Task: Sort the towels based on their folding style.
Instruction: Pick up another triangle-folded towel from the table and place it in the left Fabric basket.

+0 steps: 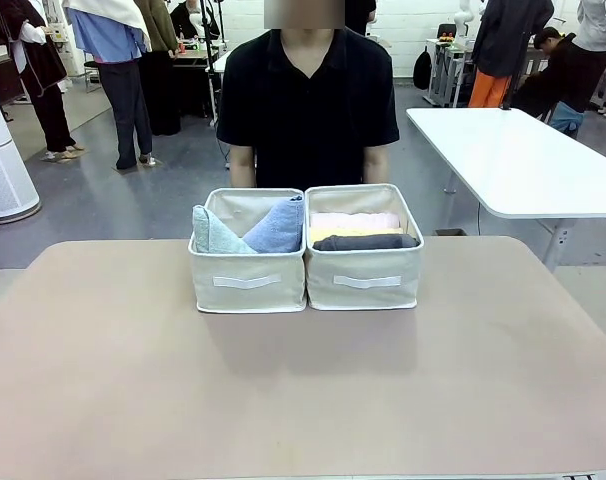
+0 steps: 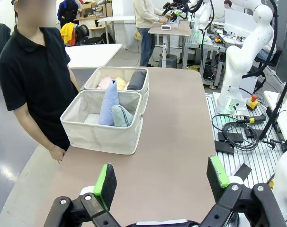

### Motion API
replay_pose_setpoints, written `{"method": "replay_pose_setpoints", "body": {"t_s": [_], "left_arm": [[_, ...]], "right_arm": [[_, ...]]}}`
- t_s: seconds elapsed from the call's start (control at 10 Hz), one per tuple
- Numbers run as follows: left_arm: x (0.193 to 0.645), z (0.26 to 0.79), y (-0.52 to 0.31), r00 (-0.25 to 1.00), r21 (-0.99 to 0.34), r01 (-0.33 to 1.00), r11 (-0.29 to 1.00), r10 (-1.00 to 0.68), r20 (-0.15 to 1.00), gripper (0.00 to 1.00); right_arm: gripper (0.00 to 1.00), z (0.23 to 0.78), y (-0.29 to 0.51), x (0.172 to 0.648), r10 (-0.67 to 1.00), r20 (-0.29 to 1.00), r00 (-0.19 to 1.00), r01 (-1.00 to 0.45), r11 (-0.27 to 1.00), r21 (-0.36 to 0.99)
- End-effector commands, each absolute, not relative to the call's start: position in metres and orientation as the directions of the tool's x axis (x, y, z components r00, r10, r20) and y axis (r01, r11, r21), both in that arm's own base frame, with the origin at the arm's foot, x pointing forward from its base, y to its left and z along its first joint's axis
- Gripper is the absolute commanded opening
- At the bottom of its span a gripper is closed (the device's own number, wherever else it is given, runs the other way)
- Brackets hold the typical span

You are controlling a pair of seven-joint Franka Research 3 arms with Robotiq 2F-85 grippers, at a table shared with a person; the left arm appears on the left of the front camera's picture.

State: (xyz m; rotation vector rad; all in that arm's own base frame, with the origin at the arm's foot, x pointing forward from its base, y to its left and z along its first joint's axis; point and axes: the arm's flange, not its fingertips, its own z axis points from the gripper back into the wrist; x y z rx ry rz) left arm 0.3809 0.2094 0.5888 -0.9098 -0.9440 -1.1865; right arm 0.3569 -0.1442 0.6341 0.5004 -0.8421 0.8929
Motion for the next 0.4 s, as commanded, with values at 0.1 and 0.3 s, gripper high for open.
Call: {"method": "replay_pose_setpoints", "body": {"t_s": [0.1, 0.3], "left_arm": [[0.3784, 0.5884, 0.2095, 0.097, -0.056, 0.989, 0.136, -0.324, 0.941, 1.00], [0.3784, 0.5884, 0.2095, 0.097, -0.056, 0.989, 0.136, -0.324, 0.941, 1.00]], "right_arm": [[1.00, 0.6266, -0.1423, 0.3562, 0.462, 0.825, 0.324, -0.847, 0.531, 0.036], [1.00, 0.6266, -0.1423, 0.3562, 0.462, 0.825, 0.324, -0.847, 0.531, 0.036]]}}
